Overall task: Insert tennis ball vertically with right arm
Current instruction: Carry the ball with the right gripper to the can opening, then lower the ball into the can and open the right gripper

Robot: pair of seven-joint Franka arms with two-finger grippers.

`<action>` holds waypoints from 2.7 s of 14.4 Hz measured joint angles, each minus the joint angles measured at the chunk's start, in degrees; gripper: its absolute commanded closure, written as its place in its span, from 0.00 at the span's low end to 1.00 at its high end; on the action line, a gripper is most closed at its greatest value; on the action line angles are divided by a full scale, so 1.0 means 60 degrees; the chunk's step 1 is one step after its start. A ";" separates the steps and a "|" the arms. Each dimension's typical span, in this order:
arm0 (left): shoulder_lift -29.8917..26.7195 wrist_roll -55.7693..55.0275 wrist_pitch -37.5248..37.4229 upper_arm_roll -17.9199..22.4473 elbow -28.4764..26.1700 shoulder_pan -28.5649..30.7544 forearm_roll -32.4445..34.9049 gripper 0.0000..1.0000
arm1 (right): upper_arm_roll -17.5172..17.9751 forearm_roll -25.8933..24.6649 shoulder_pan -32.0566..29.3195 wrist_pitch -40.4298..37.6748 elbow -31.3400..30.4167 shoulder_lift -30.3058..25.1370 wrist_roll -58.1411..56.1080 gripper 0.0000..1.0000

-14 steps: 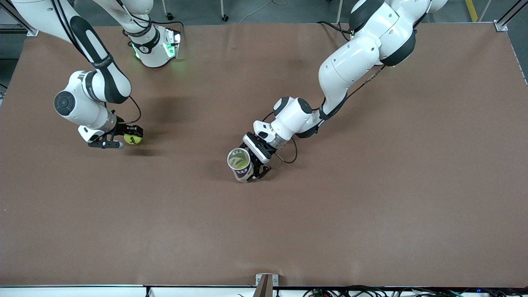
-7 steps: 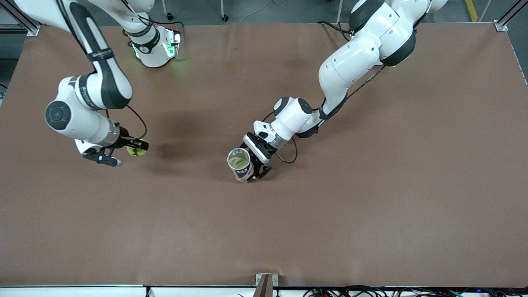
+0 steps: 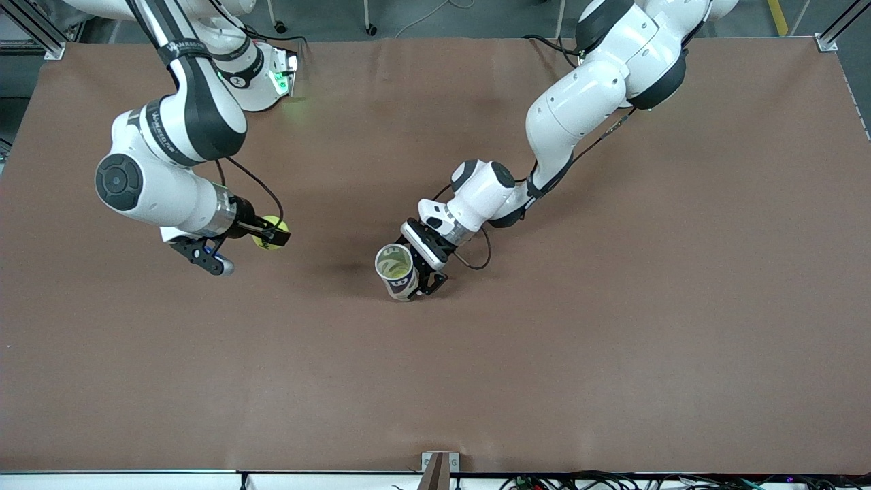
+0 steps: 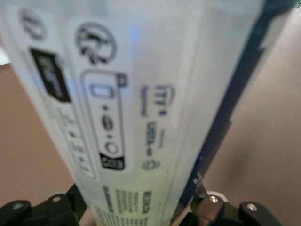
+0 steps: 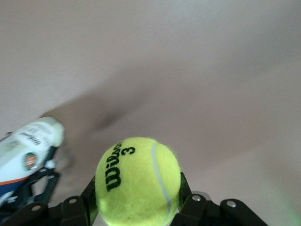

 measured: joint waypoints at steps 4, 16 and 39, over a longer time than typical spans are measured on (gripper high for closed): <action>0.0000 0.0000 0.0000 0.0000 0.0000 0.0001 0.0000 0.13 | 0.0003 0.0895 0.0902 -0.0009 0.0938 0.0413 0.1924 1.00; 0.0000 0.0000 0.0000 0.0000 -0.0003 0.0009 0.0000 0.13 | -0.0011 0.1704 0.2360 0.0247 0.4333 0.2977 0.6392 1.00; 0.0000 0.0000 0.0000 0.0002 -0.0054 0.0020 0.0000 0.12 | -0.0199 0.1687 0.2712 0.1193 0.4461 0.3918 0.6518 0.00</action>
